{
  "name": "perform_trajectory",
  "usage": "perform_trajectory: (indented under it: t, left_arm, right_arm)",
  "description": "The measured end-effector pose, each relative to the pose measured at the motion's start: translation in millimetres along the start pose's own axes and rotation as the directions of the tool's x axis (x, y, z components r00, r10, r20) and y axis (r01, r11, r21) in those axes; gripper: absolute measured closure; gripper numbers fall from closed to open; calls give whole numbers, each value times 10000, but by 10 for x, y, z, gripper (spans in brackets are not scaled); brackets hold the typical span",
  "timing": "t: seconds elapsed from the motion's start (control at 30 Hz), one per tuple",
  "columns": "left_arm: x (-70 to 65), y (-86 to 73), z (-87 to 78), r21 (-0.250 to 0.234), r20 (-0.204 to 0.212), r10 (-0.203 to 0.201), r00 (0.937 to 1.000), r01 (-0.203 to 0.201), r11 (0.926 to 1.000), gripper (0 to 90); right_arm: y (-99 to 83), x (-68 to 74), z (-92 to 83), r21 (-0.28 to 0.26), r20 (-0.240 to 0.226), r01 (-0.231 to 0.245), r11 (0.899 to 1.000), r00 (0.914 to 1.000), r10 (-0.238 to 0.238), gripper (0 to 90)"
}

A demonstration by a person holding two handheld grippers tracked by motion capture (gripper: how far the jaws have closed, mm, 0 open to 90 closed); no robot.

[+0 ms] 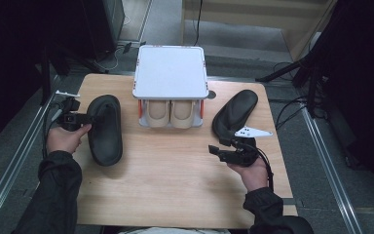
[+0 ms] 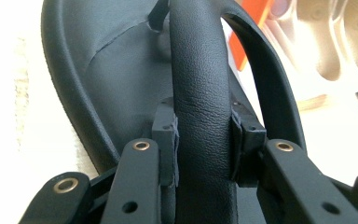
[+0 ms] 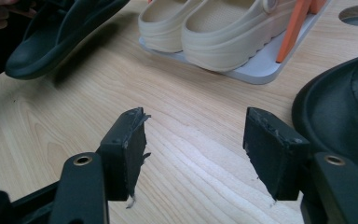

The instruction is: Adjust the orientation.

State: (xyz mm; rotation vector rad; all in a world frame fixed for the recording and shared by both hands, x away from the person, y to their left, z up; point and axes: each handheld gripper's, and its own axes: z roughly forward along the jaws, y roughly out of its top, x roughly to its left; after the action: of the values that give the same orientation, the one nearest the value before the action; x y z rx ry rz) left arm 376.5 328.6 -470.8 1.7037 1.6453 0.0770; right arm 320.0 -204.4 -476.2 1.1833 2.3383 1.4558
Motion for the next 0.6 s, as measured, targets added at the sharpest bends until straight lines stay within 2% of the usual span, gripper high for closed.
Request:
perform_trajectory:
  t: [0.17, 0.3, 0.43, 0.6]
  left_arm:
    - [-49, -76, -37, 53, 35, 3, 10000, -3, 10000, 689]
    - [-110, -165, -77, 99, 129, 94, 9999, -95, 9999, 689]
    - [-167, -252, -125, 188, 409, 36, 9992, -44, 9998, 689]
    - [-296, -354, -216, 9, 507, 319, 9982, -320, 9995, 689]
  right_arm:
    - [24, -50, -31, 17, -7, -30, 10000, 10000, 30, 390]
    - [38, -59, -124, -296, 88, 174, 9994, 9998, -171, 393]
    - [19, -127, -155, -52, 133, 152, 9999, 9998, -151, 396]
    - [25, -179, -161, -81, 155, 73, 9999, 9999, -71, 396]
